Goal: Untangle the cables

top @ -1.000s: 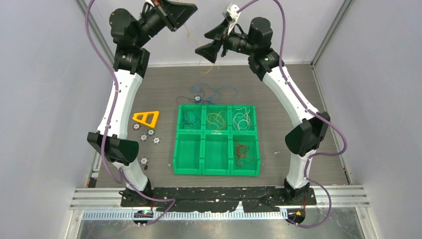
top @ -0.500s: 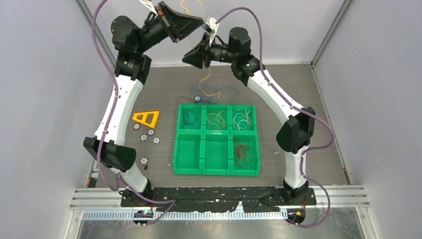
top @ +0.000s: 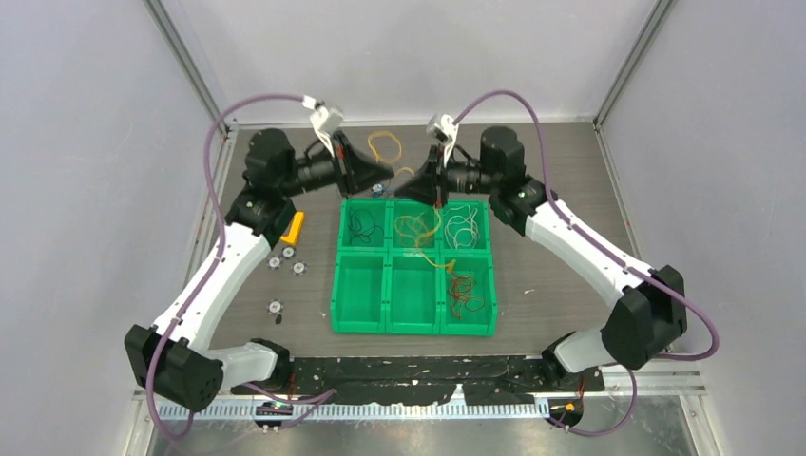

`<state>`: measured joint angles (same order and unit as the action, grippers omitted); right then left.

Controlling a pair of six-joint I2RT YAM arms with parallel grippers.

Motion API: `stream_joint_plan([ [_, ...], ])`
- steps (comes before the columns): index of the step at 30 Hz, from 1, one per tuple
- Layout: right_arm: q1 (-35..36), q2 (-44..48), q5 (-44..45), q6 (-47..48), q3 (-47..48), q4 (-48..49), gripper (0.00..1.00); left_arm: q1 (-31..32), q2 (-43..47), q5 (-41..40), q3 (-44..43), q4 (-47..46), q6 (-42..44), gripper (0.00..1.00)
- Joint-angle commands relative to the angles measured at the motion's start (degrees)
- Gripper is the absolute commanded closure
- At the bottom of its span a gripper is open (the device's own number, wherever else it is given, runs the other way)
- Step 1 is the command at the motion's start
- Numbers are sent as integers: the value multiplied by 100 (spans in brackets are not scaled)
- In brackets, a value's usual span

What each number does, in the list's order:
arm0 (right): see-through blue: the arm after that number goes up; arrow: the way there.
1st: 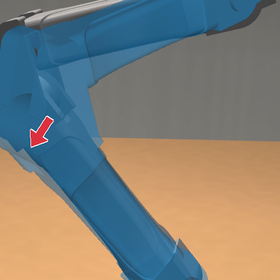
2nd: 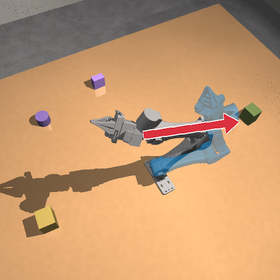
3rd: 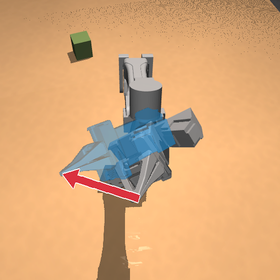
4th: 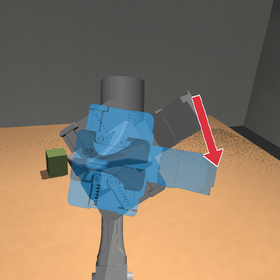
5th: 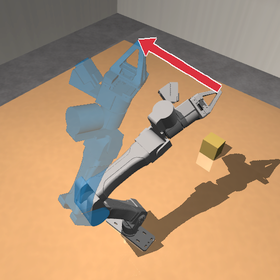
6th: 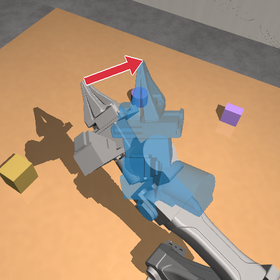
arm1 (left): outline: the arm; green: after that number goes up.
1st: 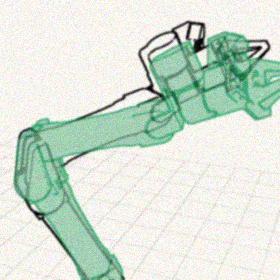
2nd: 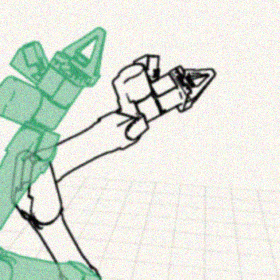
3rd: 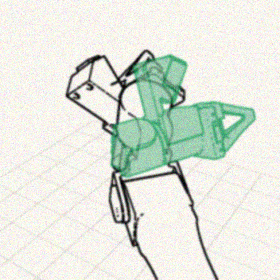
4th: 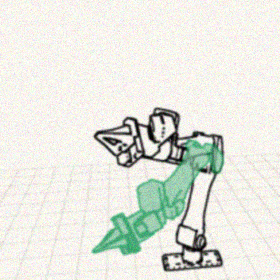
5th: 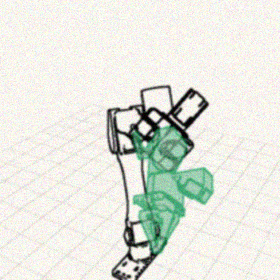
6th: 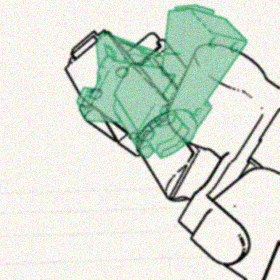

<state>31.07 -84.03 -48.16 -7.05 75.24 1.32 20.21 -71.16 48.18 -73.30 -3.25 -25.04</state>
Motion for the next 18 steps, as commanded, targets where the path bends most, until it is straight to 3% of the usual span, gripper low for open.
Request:
stream_joint_plan([
  [1,184,266,292,-132,-1125,1129,95,280,464,-95,847,217,947,100],
  [8,446,92,755,-365,-1520,1782,95,717,879,-252,1604,307,1208,100],
  [18,251,-605,864,-70,-502,1980,95,722,846,-508,1510,408,1761,100],
])
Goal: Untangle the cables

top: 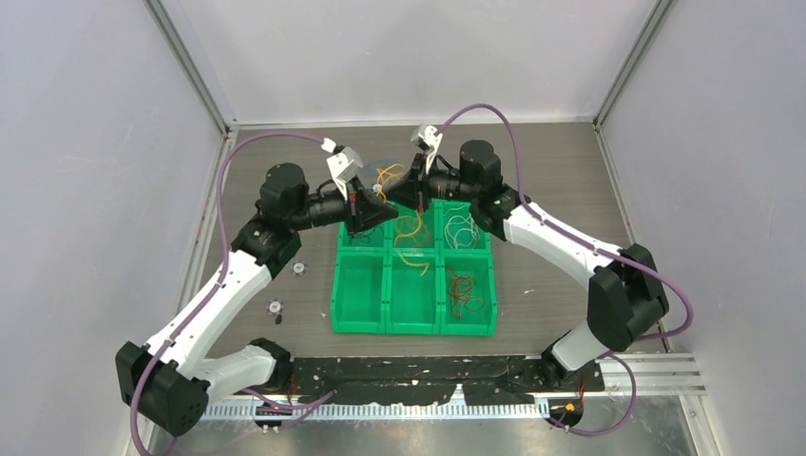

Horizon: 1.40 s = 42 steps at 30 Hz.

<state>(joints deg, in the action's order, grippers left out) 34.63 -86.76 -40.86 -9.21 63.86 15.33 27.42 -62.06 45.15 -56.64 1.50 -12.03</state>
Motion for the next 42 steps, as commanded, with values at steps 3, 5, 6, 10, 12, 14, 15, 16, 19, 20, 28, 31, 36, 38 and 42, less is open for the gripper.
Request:
stream_joint_plan([
  [3,-233,-627,115,231,911,641,95,-8,-289,-380,-252,-111,709,100],
  [5,-400,-796,115,308,1007,688,95,-9,-527,-470,-367,-246,768,100],
  [6,-437,-903,123,328,1004,747,95,-9,-679,-511,-430,-322,782,100],
  [10,-614,-1294,106,356,947,1022,95,-9,-1291,-637,-687,-547,734,100],
  [12,-649,-1526,116,363,914,1250,94,-9,-1620,-615,-735,-575,736,100],
  [14,-665,-1754,167,386,884,1403,90,-9,-1862,-574,-713,-551,780,100],
  [15,-683,-1888,175,394,877,1420,86,-9,-1954,-561,-691,-497,800,100],
  [16,-693,-1941,149,412,889,1372,83,-9,-2046,-560,-668,-415,834,100],
  [19,-804,-2051,-129,249,1052,683,54,-20,-2225,-572,-656,-4,946,100],
  [20,-829,-2018,-226,256,1051,489,50,-53,-2252,-552,-643,53,914,100],
  [28,-1159,-1088,-259,880,291,-881,21,-255,-2787,-643,-918,58,-75,100],
  [31,-1197,-919,-290,1341,286,-1623,13,-263,-3117,-534,-1123,398,-356,100],
  [36,-1372,-498,-646,1542,285,-2570,9,-263,-3481,-393,-1278,784,-587,100],
  [38,-1519,-290,-900,1406,306,-2733,9,-243,-3632,-221,-1370,970,-634,100],
  [42,-1764,17,-879,1286,475,-2814,10,-60,-3989,206,-1611,1194,-882,100],
])
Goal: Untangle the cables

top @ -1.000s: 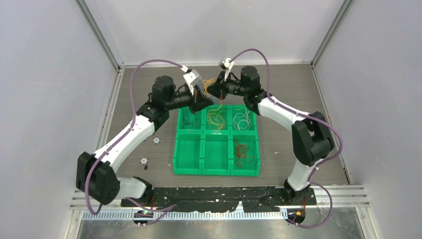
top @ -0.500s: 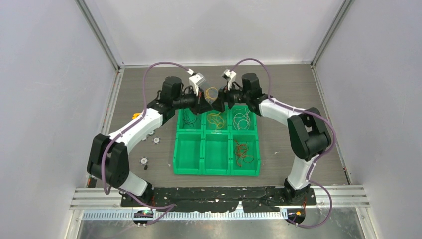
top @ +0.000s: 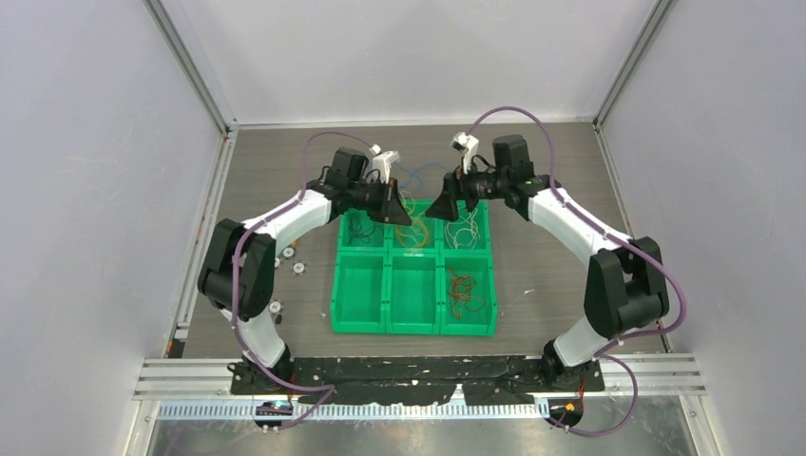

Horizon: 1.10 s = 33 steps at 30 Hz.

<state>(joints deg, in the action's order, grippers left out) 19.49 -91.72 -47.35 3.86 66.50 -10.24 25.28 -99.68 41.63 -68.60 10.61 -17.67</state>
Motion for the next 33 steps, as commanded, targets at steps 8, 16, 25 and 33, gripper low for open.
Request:
stream_joint_plan([
  [8,-667,411,14,-569,525,34,17,623,-329,1560,-671,-359,-911,100],
  [16,-825,247,-99,-764,543,57,20,292,-841,1319,-342,-1192,-2196,100],
  [25,-774,83,-62,-751,568,-27,33,100,-901,334,-364,-50,-1575,100],
  [33,-528,-81,14,-594,747,-125,34,133,-544,-26,-747,727,-872,63],
])
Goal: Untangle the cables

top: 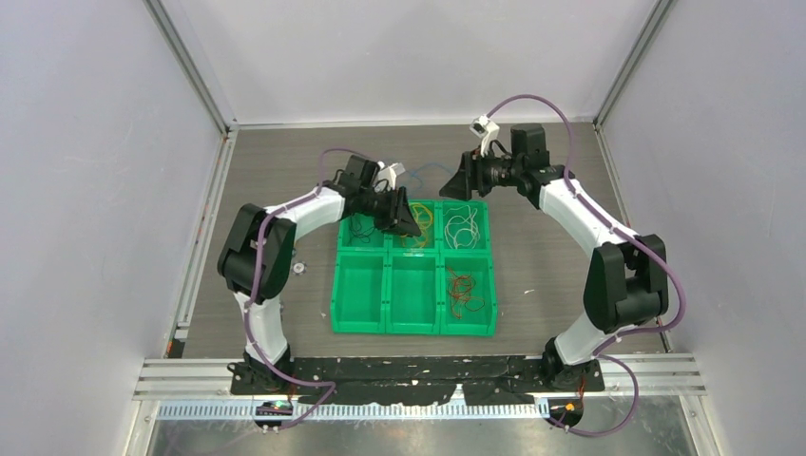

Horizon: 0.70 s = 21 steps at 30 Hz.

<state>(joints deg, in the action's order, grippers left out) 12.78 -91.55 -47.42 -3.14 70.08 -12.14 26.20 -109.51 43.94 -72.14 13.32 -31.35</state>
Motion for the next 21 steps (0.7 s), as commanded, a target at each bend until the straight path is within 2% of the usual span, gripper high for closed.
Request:
stream_joint_plan([
  [1,162,-126,15,121,425,50,34,57,502,-363,-473,645,620,57],
  [3,216,-231,16,141,543,29,34,93,585,-532,-637,1039,920,52],
  [9,408,-534,65,203,935,-15,34,113,936,-1017,-732,1713,1510,45],
  [15,726,-920,171,229,1192,-4,34,137,1332,-1140,-809,2250,2185,35],
  [21,1036,-1346,241,357,1612,-204,35,147,1799,-1198,-619,2445,2837,31],
])
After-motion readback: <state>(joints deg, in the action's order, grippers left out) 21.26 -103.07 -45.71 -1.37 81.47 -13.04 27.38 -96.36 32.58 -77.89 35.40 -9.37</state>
